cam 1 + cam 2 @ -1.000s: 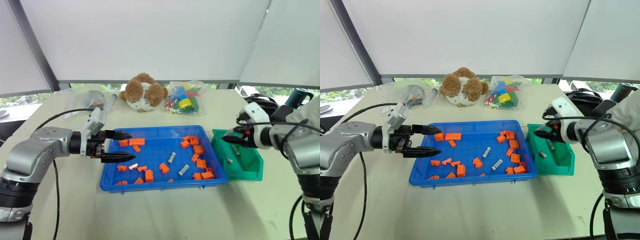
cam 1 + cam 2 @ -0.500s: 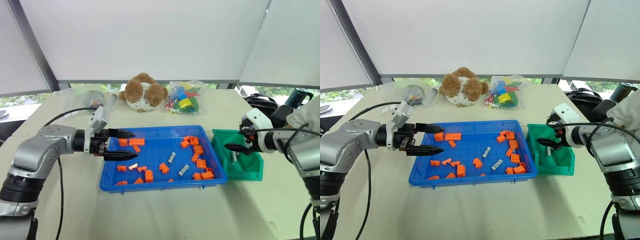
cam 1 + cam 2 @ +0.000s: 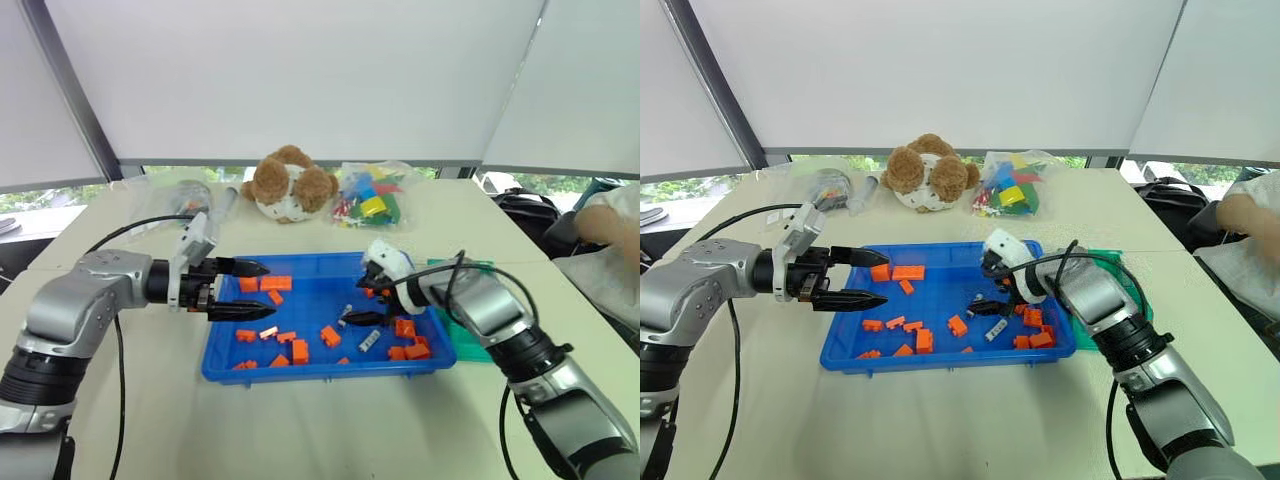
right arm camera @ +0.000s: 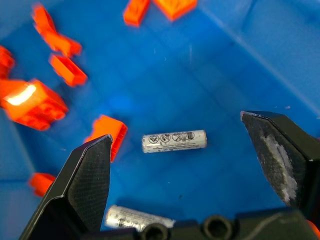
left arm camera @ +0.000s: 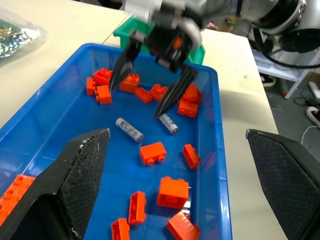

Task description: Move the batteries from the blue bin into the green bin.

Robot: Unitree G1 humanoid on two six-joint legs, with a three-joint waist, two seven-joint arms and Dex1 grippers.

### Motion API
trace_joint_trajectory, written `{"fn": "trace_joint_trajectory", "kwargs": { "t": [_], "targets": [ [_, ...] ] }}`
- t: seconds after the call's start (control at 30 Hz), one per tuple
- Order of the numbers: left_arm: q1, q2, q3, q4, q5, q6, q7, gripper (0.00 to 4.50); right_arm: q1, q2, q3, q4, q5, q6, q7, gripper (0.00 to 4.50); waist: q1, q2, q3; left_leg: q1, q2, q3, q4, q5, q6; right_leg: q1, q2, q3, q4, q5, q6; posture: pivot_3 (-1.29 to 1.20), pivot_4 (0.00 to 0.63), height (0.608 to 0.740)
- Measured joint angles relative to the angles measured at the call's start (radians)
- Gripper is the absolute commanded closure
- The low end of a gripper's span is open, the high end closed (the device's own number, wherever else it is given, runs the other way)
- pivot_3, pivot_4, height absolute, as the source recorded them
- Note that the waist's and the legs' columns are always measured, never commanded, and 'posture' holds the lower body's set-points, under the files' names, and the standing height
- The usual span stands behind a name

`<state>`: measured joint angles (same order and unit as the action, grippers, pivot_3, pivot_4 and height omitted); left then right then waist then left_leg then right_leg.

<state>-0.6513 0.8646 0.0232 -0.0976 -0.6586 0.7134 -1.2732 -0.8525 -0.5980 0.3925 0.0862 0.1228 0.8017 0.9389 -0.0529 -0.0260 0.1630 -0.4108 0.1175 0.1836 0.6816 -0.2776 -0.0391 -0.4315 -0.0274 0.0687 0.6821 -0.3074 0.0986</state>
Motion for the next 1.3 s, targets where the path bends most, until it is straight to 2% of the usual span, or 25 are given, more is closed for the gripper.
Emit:
{"fn": "trace_joint_trajectory", "kwargs": {
  "t": [0.13,0.7,0.8,0.9,1.13,1.3],
  "targets": [
    [0.011,0.008,0.004,-0.012,-0.001,0.004,0.008,0.00,0.012,0.030,0.031,0.062,-0.042,-0.025,-0.025,0.01,-0.001,0.000,0.000,0.000,0.000,0.000,0.000,0.000,0.000,0.000,0.000,0.000,0.000,0.000,0.000,0.00,0.150,0.733],
    [0.013,0.019,0.004,-0.030,-0.005,0.004,0.016,0.00,0.021,0.142,0.029,0.094,-0.069,0.022,-0.064,0.01,-0.005,0.000,0.000,0.000,0.000,0.000,0.000,0.000,0.000,0.000,0.000,0.000,0.001,0.000,0.000,0.00,0.150,0.733],
    [0.016,0.019,0.004,-0.032,-0.005,0.004,0.017,0.00,0.021,0.145,0.027,0.098,-0.071,0.022,-0.073,0.88,-0.005,0.000,0.000,0.000,0.000,0.000,0.000,0.000,0.000,0.000,0.000,0.000,0.001,0.000,0.000,0.00,0.150,0.733],
    [0.018,0.019,0.004,-0.032,-0.004,0.004,0.018,0.00,0.021,0.145,0.025,0.102,-0.073,0.021,-0.078,2.32,-0.005,0.000,0.000,0.000,0.000,0.000,0.000,0.000,0.000,0.000,0.000,0.000,0.001,0.000,0.000,0.00,0.150,0.733],
    [0.017,0.019,0.004,-0.033,-0.004,0.004,0.018,0.00,0.023,0.117,0.020,0.065,-0.065,0.060,-0.063,2.30,-0.003,0.000,0.000,0.000,0.000,0.000,0.000,0.000,0.000,0.000,0.000,0.000,0.001,0.000,0.000,0.00,0.150,0.733],
    [0.019,0.017,0.003,-0.034,-0.004,0.003,0.017,0.00,0.005,-0.074,-0.167,-0.074,-0.025,0.152,-0.063,2.30,0.013,0.000,0.000,-0.001,0.000,0.000,0.000,0.000,0.000,0.000,0.000,0.000,0.000,0.000,0.000,0.00,0.150,0.733]
  ]
}}
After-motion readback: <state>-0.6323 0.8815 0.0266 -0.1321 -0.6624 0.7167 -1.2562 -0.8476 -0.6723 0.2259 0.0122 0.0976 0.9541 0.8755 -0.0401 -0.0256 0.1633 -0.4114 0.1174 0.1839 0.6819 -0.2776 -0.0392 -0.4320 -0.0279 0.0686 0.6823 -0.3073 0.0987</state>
